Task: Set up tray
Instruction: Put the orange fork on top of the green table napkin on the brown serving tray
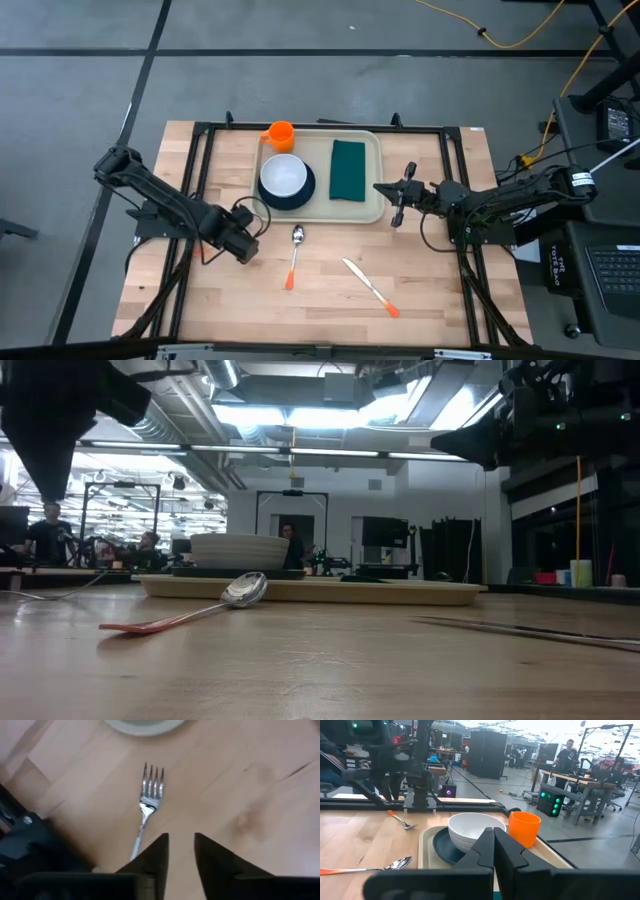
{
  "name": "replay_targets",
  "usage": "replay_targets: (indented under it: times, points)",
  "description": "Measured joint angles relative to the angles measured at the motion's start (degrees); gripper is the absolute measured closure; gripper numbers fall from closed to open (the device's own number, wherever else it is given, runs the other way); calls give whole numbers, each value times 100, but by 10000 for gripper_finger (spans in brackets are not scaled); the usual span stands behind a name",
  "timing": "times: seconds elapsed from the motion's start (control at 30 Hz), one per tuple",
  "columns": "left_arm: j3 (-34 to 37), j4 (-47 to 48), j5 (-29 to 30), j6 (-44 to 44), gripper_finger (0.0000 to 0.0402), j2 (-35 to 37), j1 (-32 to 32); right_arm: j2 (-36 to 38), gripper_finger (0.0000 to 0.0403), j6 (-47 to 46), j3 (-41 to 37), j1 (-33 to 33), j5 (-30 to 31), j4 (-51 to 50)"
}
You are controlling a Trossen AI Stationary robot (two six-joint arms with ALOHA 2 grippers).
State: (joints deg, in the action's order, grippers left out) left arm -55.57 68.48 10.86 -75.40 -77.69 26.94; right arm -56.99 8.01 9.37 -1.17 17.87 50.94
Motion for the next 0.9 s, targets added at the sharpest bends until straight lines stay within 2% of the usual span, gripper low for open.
replay_targets:
  times: [0.1, 0.2, 0.4, 0.53, 0.9]
  points:
    - [0, -8, 12, 227, 277, -243, -4, 0, 400, -1, 0, 0, -4, 13]
    - [0, -10, -253, 599, 248, -428, -7, 0, 400, 0, 0, 0, -70, 13]
    - [0, 150, -246, 844, 210, -551, -134, 0, 400, 9, 0, 0, -267, 42]
    - [0, 48, -116, 1629, 204, -551, -330, 0, 400, 7, 0, 0, -267, 42]
    - [0, -45, -206, 4158, 214, -551, -1207, 0, 400, 103, 0, 0, -254, 44]
